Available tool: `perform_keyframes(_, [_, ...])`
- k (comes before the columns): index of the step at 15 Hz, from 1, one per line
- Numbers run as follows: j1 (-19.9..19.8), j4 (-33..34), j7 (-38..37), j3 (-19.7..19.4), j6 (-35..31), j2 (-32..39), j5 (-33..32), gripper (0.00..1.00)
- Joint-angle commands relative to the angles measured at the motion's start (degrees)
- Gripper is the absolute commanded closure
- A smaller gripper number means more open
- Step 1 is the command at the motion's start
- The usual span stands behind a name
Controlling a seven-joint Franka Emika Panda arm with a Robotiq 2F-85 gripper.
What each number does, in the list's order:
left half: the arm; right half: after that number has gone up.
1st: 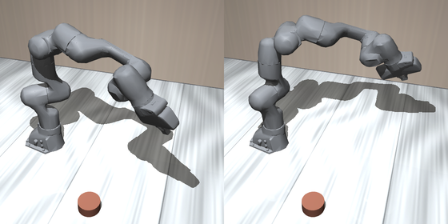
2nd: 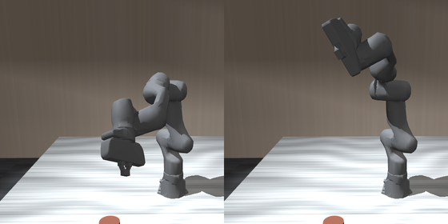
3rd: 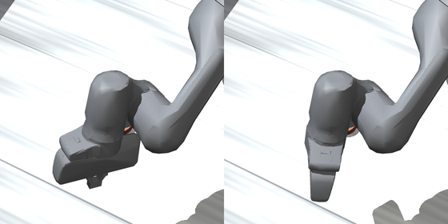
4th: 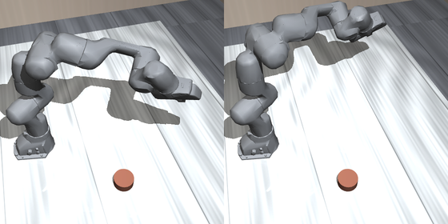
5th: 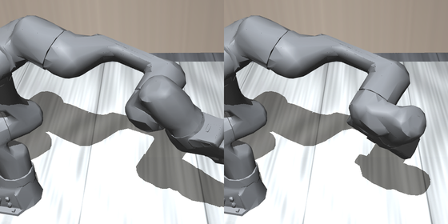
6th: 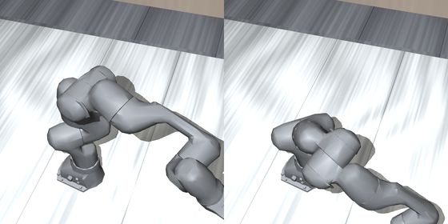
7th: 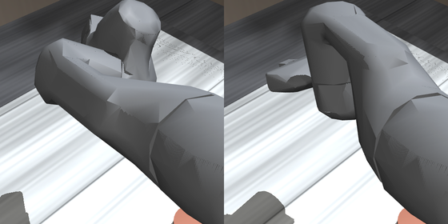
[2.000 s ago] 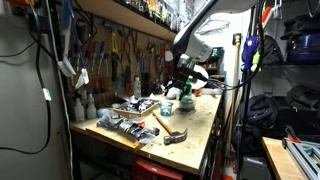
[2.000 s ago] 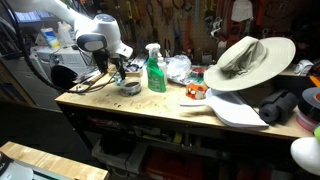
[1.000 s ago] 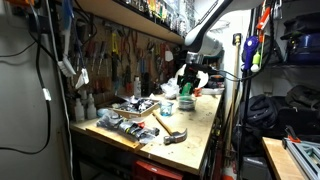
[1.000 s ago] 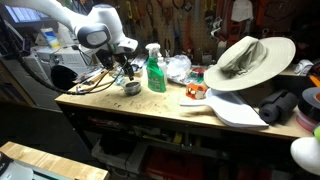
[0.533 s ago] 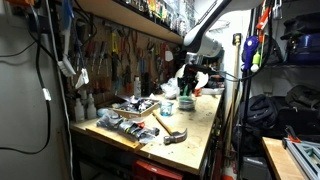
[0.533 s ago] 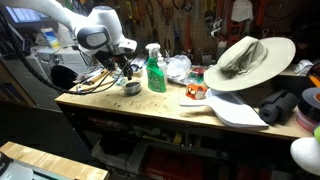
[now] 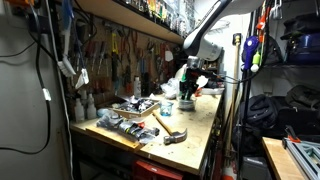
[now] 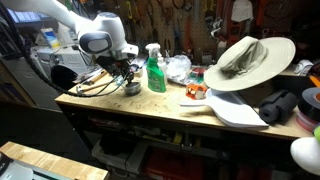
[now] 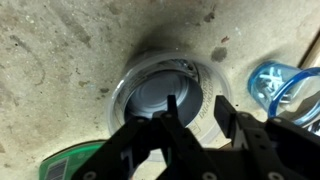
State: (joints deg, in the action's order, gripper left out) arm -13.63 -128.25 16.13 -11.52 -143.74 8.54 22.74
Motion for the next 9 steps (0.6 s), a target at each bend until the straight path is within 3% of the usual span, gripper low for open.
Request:
perform_keyframes(1, [-2.07, -0.65, 4.61, 0.99, 1.47, 0.06, 2.67, 0.6])
perform_keyframes(2, [-2.38, -0.58, 5.9, 1.21, 1.67, 0.16, 3.55, 0.65])
perform_keyframes(9, [-3.34, -0.22, 14.6, 2.78, 3.1, 0.93, 8.97, 0.65])
